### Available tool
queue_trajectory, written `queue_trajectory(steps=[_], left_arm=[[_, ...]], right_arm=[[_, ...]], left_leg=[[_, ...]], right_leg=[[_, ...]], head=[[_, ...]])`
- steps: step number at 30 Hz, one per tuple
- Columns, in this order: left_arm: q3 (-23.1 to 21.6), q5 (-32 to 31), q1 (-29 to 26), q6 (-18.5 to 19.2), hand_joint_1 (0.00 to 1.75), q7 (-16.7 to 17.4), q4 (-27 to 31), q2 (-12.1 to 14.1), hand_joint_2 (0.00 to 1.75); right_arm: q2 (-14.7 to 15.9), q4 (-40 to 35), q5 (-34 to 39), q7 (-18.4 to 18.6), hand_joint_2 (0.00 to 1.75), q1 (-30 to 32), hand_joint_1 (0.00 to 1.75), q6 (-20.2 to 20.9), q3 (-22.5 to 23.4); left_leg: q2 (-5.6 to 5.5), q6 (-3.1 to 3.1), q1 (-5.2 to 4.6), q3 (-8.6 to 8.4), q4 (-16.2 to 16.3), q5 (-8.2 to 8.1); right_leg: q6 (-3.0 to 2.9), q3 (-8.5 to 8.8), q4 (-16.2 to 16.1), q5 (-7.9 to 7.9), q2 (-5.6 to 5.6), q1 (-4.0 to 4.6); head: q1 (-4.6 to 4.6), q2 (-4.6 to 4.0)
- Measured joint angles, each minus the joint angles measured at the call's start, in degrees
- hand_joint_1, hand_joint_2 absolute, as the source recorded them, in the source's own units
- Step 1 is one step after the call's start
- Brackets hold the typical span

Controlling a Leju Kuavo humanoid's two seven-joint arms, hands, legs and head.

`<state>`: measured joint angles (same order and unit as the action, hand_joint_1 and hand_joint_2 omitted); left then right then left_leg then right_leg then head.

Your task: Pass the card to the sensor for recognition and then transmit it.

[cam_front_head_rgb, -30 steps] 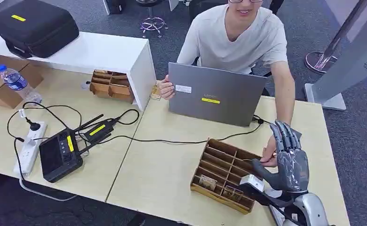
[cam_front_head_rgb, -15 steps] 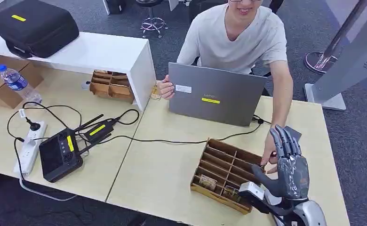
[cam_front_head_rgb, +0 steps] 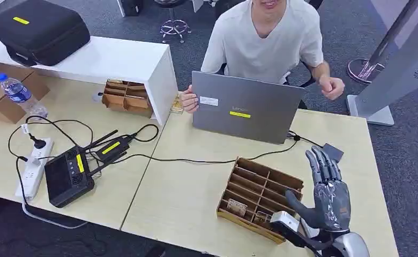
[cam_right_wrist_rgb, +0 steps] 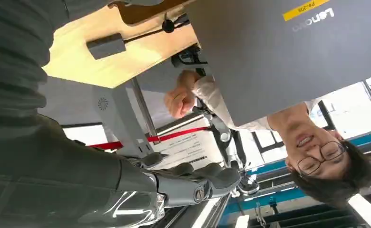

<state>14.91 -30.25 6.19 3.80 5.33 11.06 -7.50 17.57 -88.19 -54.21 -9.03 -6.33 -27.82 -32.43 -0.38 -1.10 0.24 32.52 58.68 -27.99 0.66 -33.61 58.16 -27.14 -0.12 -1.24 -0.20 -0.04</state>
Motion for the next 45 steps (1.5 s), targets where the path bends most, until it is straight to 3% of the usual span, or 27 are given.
queue_trajectory(steps=[19,36,45], left_arm=[[0.92,-0.26,-0.01,-0.09,0.00,0.00,0.00,0.00,1.75],[0.92,-1.05,0.08,0.63,0.00,0.52,0.00,-0.02,1.75],[0.94,-1.05,0.13,0.81,0.00,0.96,-0.02,-0.02,1.75]], right_arm=[[-1.79,0.07,0.53,0.59,1.75,2.66,0.00,0.20,-0.88],[-7.08,9.57,1.33,-1.29,1.75,-4.48,0.00,0.17,-1.42],[-8.13,12.61,2.25,-1.66,1.75,-6.34,0.00,0.07,-1.90]], left_leg=[[0.00,0.00,0.00,0.01,0.00,0.00],[0.01,-0.03,0.00,-0.01,0.00,0.03],[0.01,-0.03,0.00,-0.01,0.00,0.03]], right_leg=[[0.00,0.01,0.01,0.00,0.00,0.00],[0.00,0.01,0.03,0.01,0.02,0.00],[0.00,0.01,0.03,0.01,0.01,0.00]], head=[[-0.02,0.00],[-0.02,0.00],[-0.02,0.00]])
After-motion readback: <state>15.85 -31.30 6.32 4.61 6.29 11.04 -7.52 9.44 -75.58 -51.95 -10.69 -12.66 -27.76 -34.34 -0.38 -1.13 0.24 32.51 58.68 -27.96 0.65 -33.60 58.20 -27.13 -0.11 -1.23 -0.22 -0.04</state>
